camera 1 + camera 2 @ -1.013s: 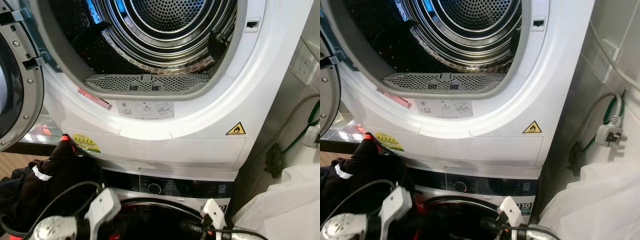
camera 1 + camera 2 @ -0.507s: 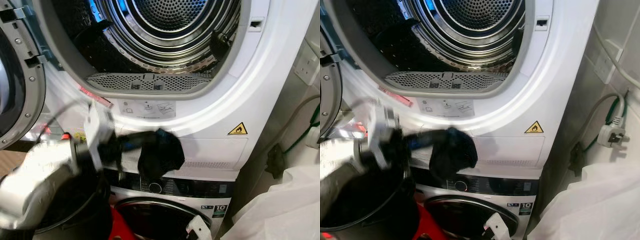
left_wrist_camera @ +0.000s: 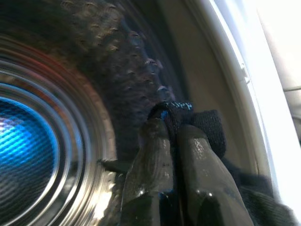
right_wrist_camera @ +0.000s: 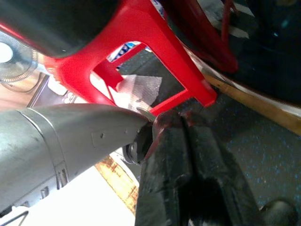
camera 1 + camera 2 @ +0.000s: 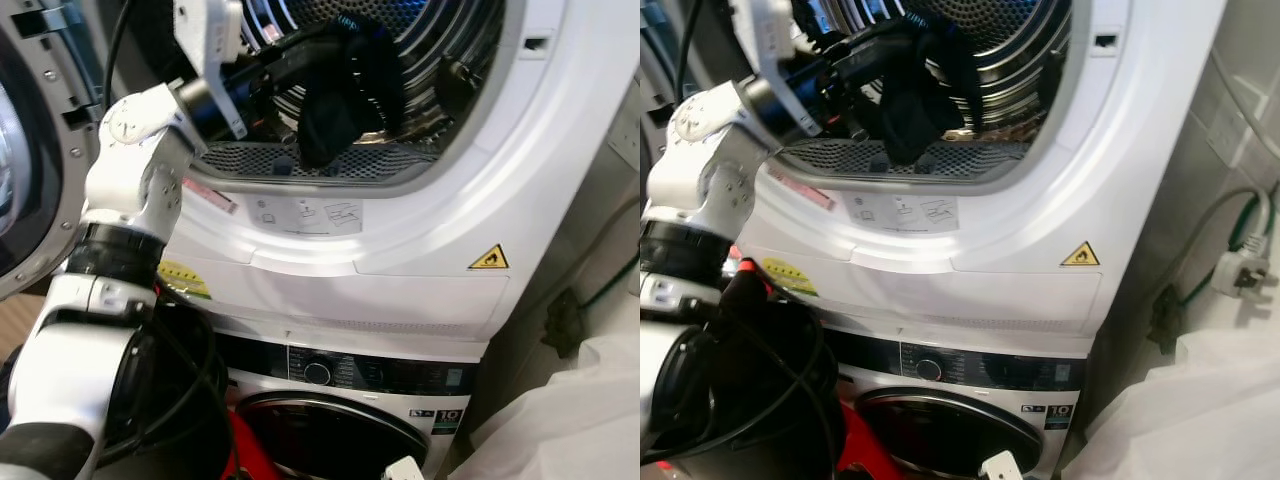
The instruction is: Clothes washing
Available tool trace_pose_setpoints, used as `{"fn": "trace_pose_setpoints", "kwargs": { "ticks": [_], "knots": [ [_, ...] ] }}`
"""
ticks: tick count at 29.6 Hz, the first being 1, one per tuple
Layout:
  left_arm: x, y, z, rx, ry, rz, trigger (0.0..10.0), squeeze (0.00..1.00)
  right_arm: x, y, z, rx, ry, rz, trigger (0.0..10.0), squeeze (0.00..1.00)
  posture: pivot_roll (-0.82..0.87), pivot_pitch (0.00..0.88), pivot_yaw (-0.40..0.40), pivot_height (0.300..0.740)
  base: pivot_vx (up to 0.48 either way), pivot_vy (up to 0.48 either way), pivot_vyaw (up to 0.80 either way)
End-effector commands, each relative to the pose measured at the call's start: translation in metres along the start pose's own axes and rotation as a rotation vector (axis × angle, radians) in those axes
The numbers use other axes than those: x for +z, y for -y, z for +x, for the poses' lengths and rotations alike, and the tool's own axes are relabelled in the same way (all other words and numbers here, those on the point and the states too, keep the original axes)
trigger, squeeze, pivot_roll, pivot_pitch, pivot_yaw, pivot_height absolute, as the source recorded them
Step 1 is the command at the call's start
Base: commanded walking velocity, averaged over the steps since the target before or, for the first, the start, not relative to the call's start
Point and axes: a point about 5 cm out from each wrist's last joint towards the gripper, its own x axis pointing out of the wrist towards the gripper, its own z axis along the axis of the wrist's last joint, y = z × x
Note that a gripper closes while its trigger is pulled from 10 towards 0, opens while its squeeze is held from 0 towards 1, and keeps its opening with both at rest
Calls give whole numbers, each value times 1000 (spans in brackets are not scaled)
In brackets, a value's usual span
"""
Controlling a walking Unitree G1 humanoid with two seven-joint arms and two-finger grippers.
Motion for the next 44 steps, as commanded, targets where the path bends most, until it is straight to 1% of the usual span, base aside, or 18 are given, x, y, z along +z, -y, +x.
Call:
{"fn": "trace_pose_setpoints", "kwargs": {
  "ticks": [1,7,10,12,13,16,17,18,19,20,21,23,24,27,30,34,38,44],
  "knots": [
    [-4,-8,7,9,-49,37,0,0,-11,3,-4,-95,33,77,10000,0,-59,0,148,740,0,0,0],
    [-13,-15,5,84,-77,20,0,0,-39,1,-13,-167,19,146,10000,0,-80,0,141,740,0,0,0],
    [-12,-20,2,128,-86,50,0,0,-45,0,-14,-181,14,160,10000,0,-80,0,137,740,0,0,0],
    [-1,-37,-6,285,-64,85,0,0,-54,-2,-17,-203,15,186,10000,0,-101,0,137,740,0,0,0],
    [-1,-37,-6,285,-64,85,0,0,-54,-2,-17,-203,15,186,10000,0,-101,0,137,740,0,0,0],
    [9,-56,-19,466,-50,90,0,0,-60,-1,-22,-238,29,207,10000,0,-128,0,131,740,0,0,0],
    [8,-60,-24,512,-73,95,1961,0,-62,1,-24,-249,33,214,10000,0,-132,1,126,740,0,0,0],
    [7,-62,-28,540,-88,100,1961,0,-64,2,-26,-258,37,218,10000,0,-134,5,125,740,0,0,0],
    [5,-64,-33,573,-104,95,4039,0,-67,2,-28,-263,39,218,10000,0,-143,18,120,740,0,0,0],
    [5,-64,-33,573,-104,95,4039,0,-67,2,-28,-263,39,218,10000,0,-143,18,120,740,0,0,0],
    [1,-65,-37,599,-118,71,8549,0,-71,2,-31,-269,33,214,10000,0,-145,25,117,740,0,0,0],
    [-1,-66,-38,605,-128,60,8549,0,-73,3,-32,-274,29,214,10000,0,-145,25,117,740,0,0,0],
    [-4,-65,-39,602,-134,30,10000,0,-76,3,-34,-279,25,216,10000,0,-151,34,117,740,0,0,0],
    [-17,-62,-45,589,-191,-7,10000,0,-85,2,-40,-289,22,222,10000,0,-165,56,111,740,0,0,0],
    [-24,-63,-54,651,-216,-32,10000,0,-92,1,-44,-291,22,226,10000,0,-170,73,104,740,0,0,0],
    [-36,-59,-57,642,-259,-99,10000,0,-94,0,-46,-296,17,230,10000,0,-169,72,104,740,0,0,0],
    [-44,-52,-52,549,-339,-70,10000,0,-94,2,-46,-302,15,228,10000,0,-163,67,110,740,0,0,0],
    [-43,-52,-51,550,-344,-59,10000,0,-91,2,-44,-305,21,229,10000,0,-157,62,114,740,0,0,0]
  ]
}}
